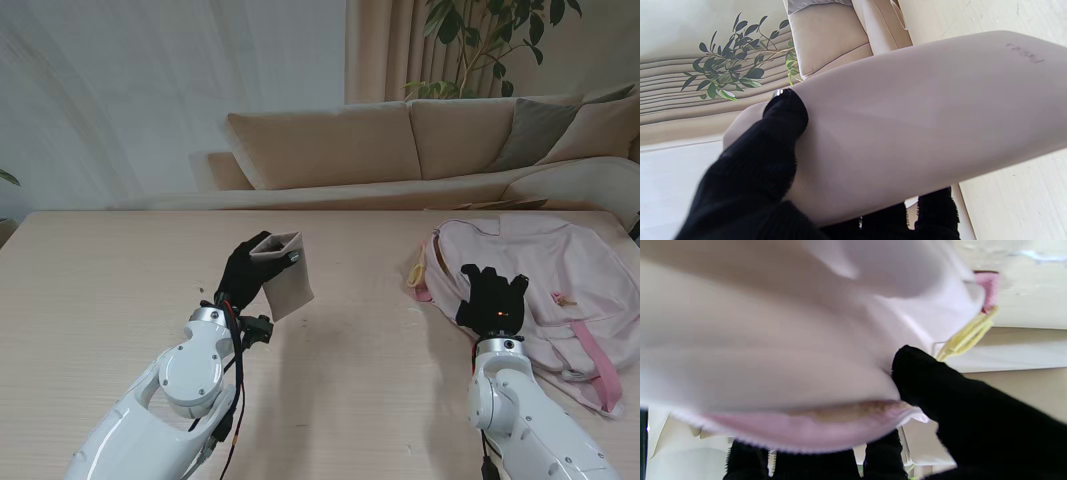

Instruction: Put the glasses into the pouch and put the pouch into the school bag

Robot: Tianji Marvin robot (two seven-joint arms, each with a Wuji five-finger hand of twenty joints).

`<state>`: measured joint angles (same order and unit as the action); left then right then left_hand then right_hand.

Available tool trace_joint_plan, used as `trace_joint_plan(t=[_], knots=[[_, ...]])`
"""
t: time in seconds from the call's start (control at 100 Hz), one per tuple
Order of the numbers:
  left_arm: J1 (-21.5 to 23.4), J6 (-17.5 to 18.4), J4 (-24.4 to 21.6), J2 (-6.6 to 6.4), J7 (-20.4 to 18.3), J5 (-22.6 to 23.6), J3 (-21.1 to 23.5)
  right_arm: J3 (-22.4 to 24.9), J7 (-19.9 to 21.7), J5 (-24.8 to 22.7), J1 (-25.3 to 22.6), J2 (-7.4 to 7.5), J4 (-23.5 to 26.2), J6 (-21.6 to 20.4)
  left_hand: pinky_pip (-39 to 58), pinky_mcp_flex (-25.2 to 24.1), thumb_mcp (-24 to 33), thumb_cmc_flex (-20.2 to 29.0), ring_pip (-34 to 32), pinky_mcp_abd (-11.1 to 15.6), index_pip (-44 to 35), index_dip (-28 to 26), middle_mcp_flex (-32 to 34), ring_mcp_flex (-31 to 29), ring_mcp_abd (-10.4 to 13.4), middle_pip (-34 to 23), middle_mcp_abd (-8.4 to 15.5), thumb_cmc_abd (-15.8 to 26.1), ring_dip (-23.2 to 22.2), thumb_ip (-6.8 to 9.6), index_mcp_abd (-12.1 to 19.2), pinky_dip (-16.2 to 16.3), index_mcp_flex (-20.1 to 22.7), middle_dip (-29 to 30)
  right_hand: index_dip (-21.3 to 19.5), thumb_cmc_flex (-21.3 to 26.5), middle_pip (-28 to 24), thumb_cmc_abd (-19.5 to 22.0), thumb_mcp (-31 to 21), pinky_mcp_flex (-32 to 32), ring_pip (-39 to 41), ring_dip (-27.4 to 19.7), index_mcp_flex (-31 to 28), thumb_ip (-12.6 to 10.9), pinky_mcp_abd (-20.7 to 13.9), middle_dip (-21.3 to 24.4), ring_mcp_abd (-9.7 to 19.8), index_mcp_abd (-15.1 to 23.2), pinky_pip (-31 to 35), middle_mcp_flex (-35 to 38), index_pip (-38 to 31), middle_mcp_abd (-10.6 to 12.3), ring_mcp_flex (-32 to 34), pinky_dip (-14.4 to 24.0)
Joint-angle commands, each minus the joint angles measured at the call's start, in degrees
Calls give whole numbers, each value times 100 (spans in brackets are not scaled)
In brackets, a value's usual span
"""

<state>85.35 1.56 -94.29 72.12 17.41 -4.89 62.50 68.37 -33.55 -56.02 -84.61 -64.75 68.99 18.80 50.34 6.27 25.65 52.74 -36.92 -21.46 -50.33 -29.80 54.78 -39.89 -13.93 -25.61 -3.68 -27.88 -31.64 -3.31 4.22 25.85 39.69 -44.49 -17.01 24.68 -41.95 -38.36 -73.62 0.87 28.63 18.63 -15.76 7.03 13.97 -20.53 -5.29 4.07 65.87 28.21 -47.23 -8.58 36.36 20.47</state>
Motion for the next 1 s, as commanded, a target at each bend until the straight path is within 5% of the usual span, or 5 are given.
trace_joint_plan(t=[0.0,0.24,0.53,0.99], knots=[[13,29,-33,30,-83,-13,4,34,174,81,5,-28,51,21,208,-43,3,111,-188,-22,-301,21,154,-172,-23,30,167,251,-103,19,407,134,270,-95,-23,132,-73,-23,-174,-91,70,77,193,97,6,-108,-54,-84,75,-177,-91,-164,-246,54],[14,20,-36,25,-100,-5,16,307,311,338,-191,-73,348,-189,209,-40,5,111,-188,-17,-302,21,155,-170,-22,28,169,250,-104,19,408,134,271,-94,41,-260,14,130,-48,-355,48,84,220,134,-70,-63,-94,-48,-20,-457,-14,-233,-555,2],[18,33,-37,14,-145,-25,23,502,330,765,-307,-169,529,-355,195,-52,2,115,-183,-16,-299,25,165,-166,-17,29,174,249,-101,19,412,127,272,-92,140,-519,-20,614,829,-614,100,121,370,156,-243,-23,-35,-40,-224,-1009,75,-250,-1160,-149],[-6,43,2,15,-170,-59,13,489,77,1259,-148,-327,371,-384,188,-56,4,125,-186,-14,-301,29,181,-188,-19,31,167,248,-102,20,407,123,294,-88,189,-862,-79,1025,1267,-631,252,186,12,144,-337,0,-10,34,-820,-1120,157,-237,-1396,-78]])
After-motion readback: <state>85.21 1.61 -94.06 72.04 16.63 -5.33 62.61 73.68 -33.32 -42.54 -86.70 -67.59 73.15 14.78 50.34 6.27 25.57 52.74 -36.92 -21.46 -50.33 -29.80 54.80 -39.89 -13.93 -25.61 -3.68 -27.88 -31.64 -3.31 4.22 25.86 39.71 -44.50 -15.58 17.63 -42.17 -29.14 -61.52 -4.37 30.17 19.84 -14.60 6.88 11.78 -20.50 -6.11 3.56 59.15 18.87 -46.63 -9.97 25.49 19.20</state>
